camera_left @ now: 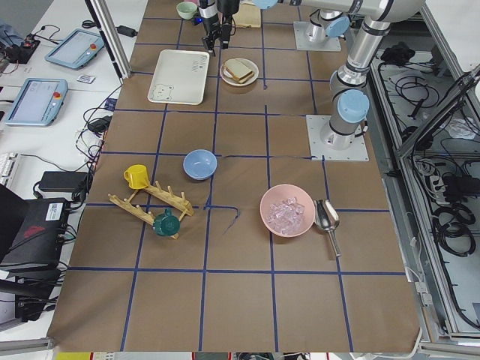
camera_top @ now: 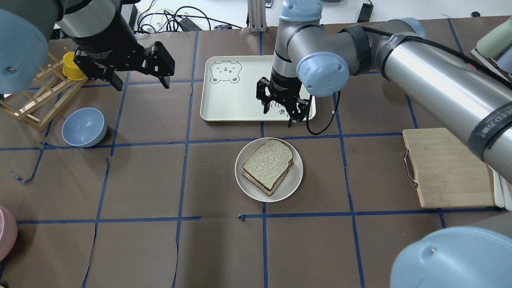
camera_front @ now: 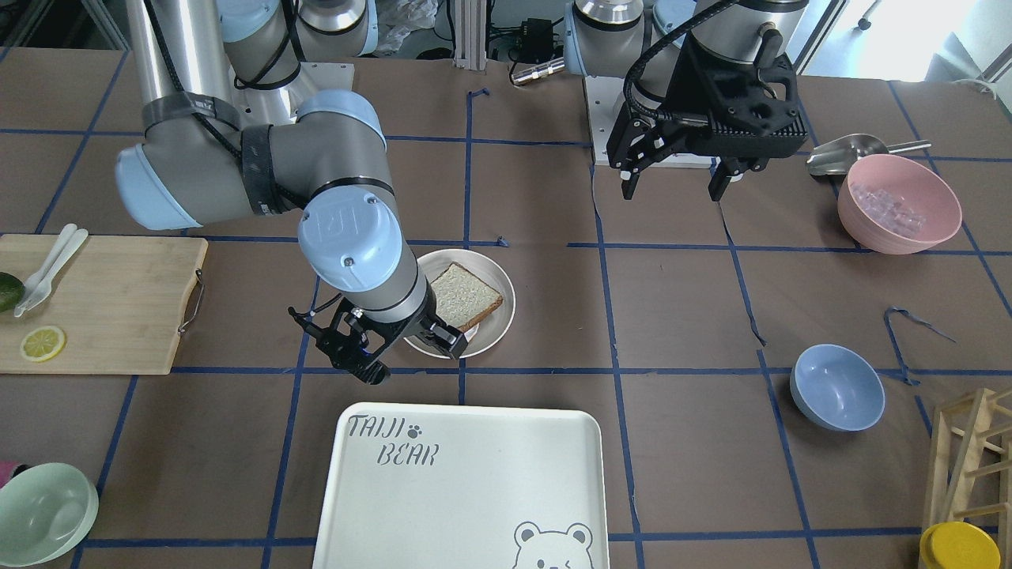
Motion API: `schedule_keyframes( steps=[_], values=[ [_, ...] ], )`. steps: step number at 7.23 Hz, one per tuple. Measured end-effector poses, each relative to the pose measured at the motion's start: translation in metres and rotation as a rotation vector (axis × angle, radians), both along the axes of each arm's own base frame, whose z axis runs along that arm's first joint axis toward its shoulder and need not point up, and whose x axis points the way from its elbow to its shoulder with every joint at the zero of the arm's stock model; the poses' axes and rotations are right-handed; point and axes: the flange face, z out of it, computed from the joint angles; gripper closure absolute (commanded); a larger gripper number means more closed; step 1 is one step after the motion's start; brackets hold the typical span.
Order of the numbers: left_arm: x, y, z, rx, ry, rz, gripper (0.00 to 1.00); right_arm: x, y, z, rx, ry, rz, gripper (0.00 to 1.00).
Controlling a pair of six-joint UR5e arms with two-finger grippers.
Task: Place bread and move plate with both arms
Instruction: 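Raise the right gripper away while the left gripper reaches toward the plate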
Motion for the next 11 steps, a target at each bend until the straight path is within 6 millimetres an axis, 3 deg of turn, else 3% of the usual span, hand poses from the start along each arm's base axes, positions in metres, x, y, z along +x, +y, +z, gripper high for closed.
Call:
schedule_keyframes(
  steps=[3,5,8,11],
  values=[
    [-0.001,-0.005,-0.007,0.015,0.002,-0.001,0.00,-0.074,0.026,0.093,-0.058,0.045,0.306,0.00],
    [-0.003,-0.018,-0.030,0.067,0.007,0.009,0.00,-0.104,0.048,0.132,-0.063,0.034,0.497,0.00],
    [-0.014,-0.027,-0.106,0.167,0.002,0.112,0.00,-0.128,0.054,0.150,-0.063,0.059,0.566,0.00],
    [-0.064,-0.003,-0.209,0.163,0.017,0.249,0.00,-0.135,0.053,0.152,-0.070,0.069,0.573,0.00]
  ],
)
